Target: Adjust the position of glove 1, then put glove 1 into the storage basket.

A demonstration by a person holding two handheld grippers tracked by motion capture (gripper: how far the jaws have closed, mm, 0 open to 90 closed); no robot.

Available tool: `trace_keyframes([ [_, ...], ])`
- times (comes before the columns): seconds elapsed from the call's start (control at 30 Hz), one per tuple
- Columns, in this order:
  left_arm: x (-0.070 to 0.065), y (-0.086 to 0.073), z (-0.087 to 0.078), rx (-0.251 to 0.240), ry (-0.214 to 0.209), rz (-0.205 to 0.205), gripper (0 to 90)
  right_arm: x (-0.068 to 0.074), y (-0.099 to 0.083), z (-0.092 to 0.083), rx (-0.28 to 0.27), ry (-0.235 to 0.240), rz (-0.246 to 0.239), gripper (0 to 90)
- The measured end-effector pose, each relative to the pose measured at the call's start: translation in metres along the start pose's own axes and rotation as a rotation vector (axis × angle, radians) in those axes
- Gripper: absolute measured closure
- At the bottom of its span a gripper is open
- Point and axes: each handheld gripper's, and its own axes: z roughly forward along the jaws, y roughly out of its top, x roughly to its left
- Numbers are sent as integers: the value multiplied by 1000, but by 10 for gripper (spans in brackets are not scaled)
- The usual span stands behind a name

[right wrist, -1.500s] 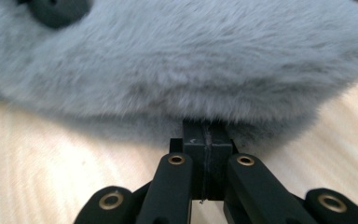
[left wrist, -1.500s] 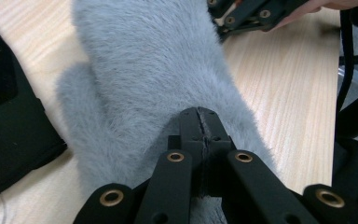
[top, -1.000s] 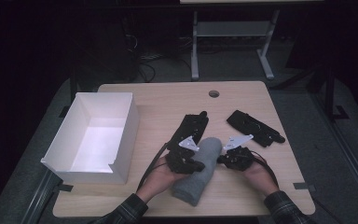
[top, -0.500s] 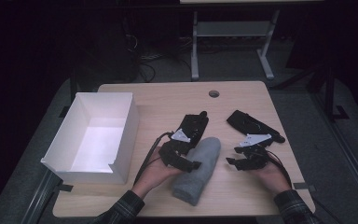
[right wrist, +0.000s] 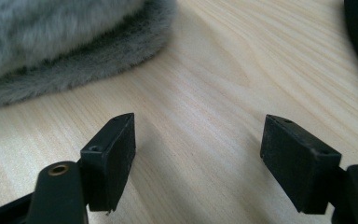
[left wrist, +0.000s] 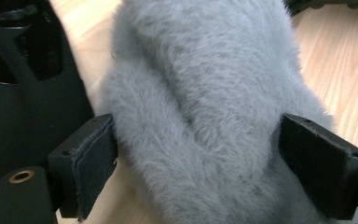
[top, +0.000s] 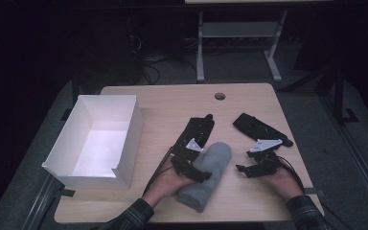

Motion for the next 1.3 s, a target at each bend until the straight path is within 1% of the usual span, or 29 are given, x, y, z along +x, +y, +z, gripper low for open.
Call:
trace_keyframes([
  [0.13,-1,0,3,14,-9,-2,128,0,0,0,-3,3,-2,255],
  [0.17,-2,-1,4,7,-13,-19,128,0,0,0,-3,5,-3,252],
  [0.23,-2,-1,5,11,-20,-29,132,0,0,1,-4,6,-6,248],
  [0.3,0,-2,6,31,-32,-24,139,1,0,1,-9,6,-7,241],
  [0.33,0,-3,7,28,-37,-34,139,1,0,1,-9,6,-7,241],
  [0.37,0,-3,8,25,-46,-55,141,1,0,1,-9,6,-6,240],
  [0.4,1,-3,9,32,-58,-58,152,1,0,1,-8,7,-4,240],
  [0.43,1,-3,9,31,-74,-62,174,1,-1,1,-9,7,-4,238],
  [0.5,1,-3,9,34,-88,-61,223,1,-1,2,-13,6,-1,235],
  [0.53,1,-2,9,40,-103,-57,279,1,-2,2,-18,8,-6,225],
  [0.57,1,-2,9,40,-103,-57,307,1,-2,2,-18,8,-6,225],
  [0.6,1,-2,9,43,-114,-60,307,1,-2,2,-19,8,-6,219],
  [0.67,1,-2,8,47,-134,-70,373,2,-3,3,-28,10,-4,202],
  [0.7,2,-2,8,52,-145,-76,437,2,-4,3,-34,11,-8,183],
  [0.73,2,-2,9,60,-160,-85,469,2,-4,4,-44,12,-7,171],
  [0.77,2,-2,9,60,-160,-85,499,2,-4,4,-44,12,-7,171],
  [0.8,2,-1,9,62,-166,-89,529,2,-6,5,-62,14,-19,151],
  [0.83,2,-1,8,68,-168,-83,529,2,-6,5,-62,14,-19,151],
  [0.87,1,0,8,69,-166,-84,555,2,-6,6,-63,14,-14,150],
  [0.9,1,0,7,74,-166,-72,580,2,-6,6,-61,14,-19,150],
  [1.03,0,0,4,63,-174,-69,644,2,-6,6,-61,14,-11,142],
  [1.1,1,0,0,40,-194,-78,649,2,-6,6,-60,14,-11,141],
  [1.2,2,1,-4,29,-200,-78,652,2,-6,6,-60,15,-10,141],
  [1.3,5,3,-13,1,-201,-85,652,2,-6,6,-60,14,-10,140],
])
